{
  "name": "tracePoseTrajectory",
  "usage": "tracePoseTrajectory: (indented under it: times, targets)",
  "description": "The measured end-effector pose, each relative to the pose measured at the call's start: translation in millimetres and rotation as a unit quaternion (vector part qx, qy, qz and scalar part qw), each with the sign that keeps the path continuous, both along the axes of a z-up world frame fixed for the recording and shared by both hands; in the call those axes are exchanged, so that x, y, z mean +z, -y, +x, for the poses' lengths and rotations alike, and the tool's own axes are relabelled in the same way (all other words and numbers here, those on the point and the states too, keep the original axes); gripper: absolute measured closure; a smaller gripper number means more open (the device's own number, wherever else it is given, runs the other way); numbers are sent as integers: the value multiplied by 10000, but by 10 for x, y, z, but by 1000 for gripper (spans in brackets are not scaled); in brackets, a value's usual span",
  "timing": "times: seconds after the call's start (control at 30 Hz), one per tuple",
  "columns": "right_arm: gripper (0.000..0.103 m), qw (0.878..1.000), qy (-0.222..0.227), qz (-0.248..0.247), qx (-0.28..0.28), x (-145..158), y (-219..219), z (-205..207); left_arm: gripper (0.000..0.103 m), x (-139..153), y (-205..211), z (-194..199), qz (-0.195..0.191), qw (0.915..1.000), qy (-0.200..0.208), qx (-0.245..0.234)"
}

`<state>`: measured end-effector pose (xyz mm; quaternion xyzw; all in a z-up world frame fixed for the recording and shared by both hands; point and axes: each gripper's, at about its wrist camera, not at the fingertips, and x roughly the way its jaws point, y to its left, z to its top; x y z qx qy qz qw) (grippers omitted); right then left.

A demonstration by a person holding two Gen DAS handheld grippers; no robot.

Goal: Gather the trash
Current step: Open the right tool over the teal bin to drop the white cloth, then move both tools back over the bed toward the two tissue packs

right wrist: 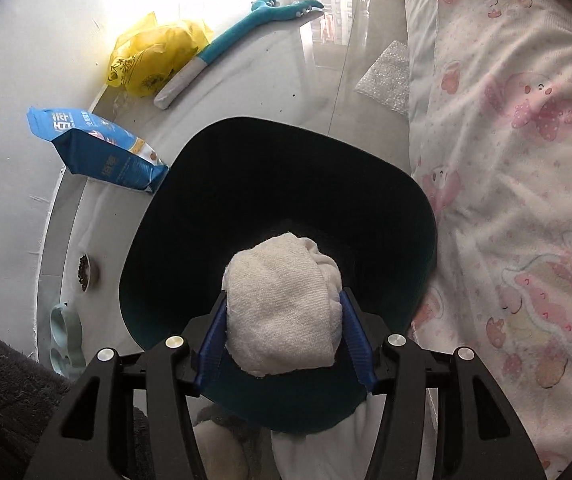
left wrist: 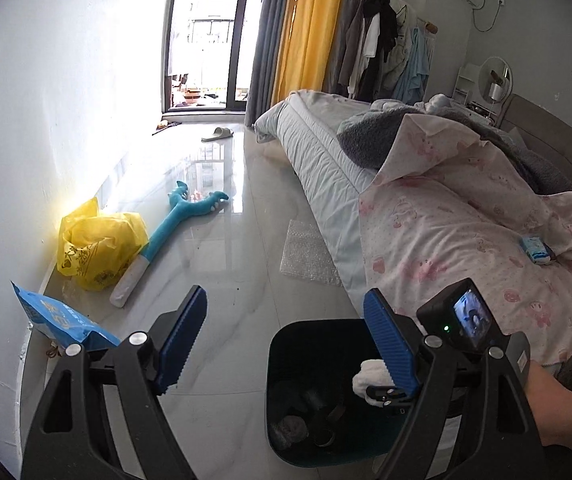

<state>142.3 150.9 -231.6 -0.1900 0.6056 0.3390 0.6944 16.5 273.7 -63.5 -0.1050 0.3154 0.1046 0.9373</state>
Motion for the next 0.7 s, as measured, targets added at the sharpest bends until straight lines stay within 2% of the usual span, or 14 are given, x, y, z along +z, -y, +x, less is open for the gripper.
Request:
tracePoseTrajectory:
  times: [0.1, 0.17, 0.2, 0.53, 0.63, 0.7]
  targets:
    - [41, 10000, 54, -30, 16, 18, 4, -13, 20, 104, 59, -28, 148, 9997, 167, -18]
    - [32, 9999, 111, 18, 24, 54, 6, -29, 20, 165, 94, -36, 219, 9994, 260, -42]
    - [31, 9999, 135, 56, 28, 74, 5, -38, 20, 191, 110, -32, 233, 9993, 288, -63]
    - [29, 9959, 590, 655, 184, 447, 119, -65, 20, 400, 191, 16, 15, 9978, 656, -91]
    - [29, 9919, 839, 941, 174, 646, 203, -77, 20, 484, 238, 45, -57, 9968, 789, -118]
    - [29, 9881, 1166, 984, 187, 800, 262, -103, 20, 531, 279, 80, -91, 9963, 847, -146]
